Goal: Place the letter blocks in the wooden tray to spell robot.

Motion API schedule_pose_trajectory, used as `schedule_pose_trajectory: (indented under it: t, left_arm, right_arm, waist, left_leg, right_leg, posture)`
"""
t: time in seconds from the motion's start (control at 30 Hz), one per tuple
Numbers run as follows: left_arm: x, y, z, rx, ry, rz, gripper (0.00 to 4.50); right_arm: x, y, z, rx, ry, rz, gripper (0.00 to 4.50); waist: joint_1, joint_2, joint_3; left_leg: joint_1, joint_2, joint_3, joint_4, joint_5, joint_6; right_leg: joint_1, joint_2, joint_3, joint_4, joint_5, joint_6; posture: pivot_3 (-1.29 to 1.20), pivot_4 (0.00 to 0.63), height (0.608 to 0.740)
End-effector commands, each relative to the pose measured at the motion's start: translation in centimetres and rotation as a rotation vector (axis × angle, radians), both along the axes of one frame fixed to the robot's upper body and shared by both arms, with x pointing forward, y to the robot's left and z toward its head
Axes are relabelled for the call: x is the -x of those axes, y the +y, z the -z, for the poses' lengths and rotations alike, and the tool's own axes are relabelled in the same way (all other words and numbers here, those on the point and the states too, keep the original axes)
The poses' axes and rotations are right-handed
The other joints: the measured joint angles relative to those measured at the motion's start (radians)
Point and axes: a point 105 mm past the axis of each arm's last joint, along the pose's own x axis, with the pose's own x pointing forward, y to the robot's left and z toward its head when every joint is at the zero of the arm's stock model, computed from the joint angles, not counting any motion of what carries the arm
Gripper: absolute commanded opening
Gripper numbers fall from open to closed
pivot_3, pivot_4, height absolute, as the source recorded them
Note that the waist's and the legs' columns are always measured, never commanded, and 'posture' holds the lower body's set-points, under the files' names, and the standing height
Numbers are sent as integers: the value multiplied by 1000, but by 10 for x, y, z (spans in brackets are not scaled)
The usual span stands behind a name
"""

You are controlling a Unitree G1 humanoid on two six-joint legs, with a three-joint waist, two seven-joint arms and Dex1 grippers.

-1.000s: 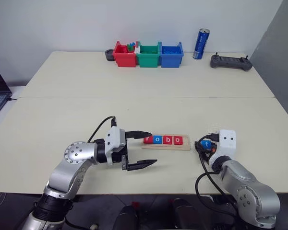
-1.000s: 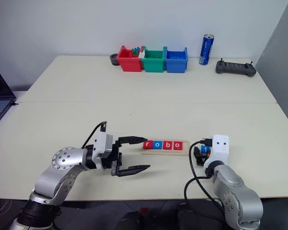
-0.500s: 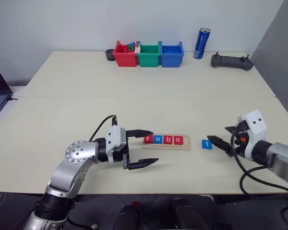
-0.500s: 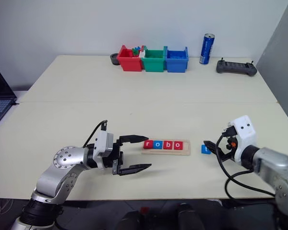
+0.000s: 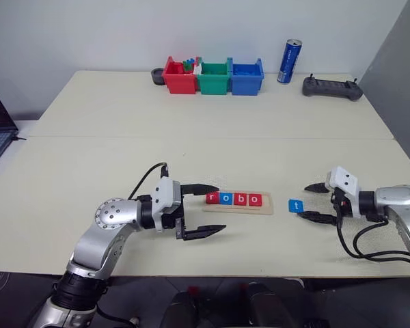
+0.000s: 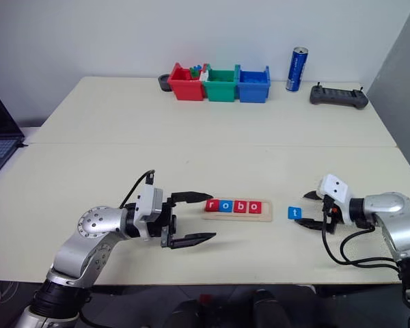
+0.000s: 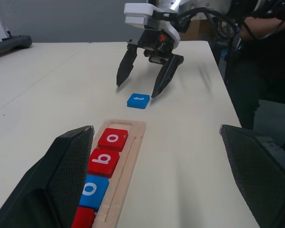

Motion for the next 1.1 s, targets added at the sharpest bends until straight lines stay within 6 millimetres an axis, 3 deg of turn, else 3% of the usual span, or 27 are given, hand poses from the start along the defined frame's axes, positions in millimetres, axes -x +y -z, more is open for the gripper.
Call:
schedule_pose_trajectory:
  t: [0.03, 0.23, 0.53, 0.63, 0.87, 0.97, 1.1]
  left_arm:
    - [0, 1, -12, 4, -46, 3, 4500]
    - [-1, 3, -13, -1, -50, -5, 4500]
    - [-1, 2, -14, 2, -51, -6, 4500]
    - [-1, 2, -14, 1, -51, -6, 4500]
    - [-3, 2, -14, -1, -48, -4, 4500]
    - [-4, 2, -14, -2, -50, -5, 4500]
    - [-4, 10, -13, -10, -54, -25, 4500]
  right_arm:
    - [0, 6, -6, -19, 12, -65, 4485]
    - [6, 12, -1, -16, 14, -123, 4485]
    - [-3, 13, 9, -1, -28, -107, 4485]
    - [0, 7, 14, 19, -16, -112, 3905]
    - [-2, 8, 12, 14, -48, -116, 1549]
    - [1, 12, 9, 17, -58, -153, 1458]
    - [4, 33, -15, 5, -123, -255, 1458]
  waist:
    - [0, 0, 0]
    - [1, 0, 0]
    - [0, 0, 0]
    - [0, 0, 0]
    - [0, 0, 0]
    - [1, 0, 0]
    - [-2, 1, 0]
  left_leg:
    - [0, 0, 0, 0, 0, 0]
    - [0, 0, 0, 0, 0, 0]
    - [0, 0, 0, 0, 0, 0]
    - [0, 0, 0, 0, 0, 0]
    - [0, 0, -1, 0, 0, 0]
    - [0, 0, -1, 1, 0, 0]
    - [0, 0, -1, 0, 0, 0]
  right_leg:
    - [0, 0, 0, 0, 0, 0]
    - [0, 0, 0, 0, 0, 0]
    - [0, 0, 0, 0, 0, 0]
    - [0, 0, 0, 1, 0, 0]
    - [0, 0, 0, 1, 0, 0]
    - [0, 0, 0, 1, 0, 0]
    - [0, 0, 0, 1, 0, 0]
  posture:
    - [0, 150, 740]
    - [0, 150, 740]
    - [0, 150, 740]
    - [0, 150, 740]
    - [0, 150, 740]
    - [0, 150, 740]
    - [0, 150, 740]
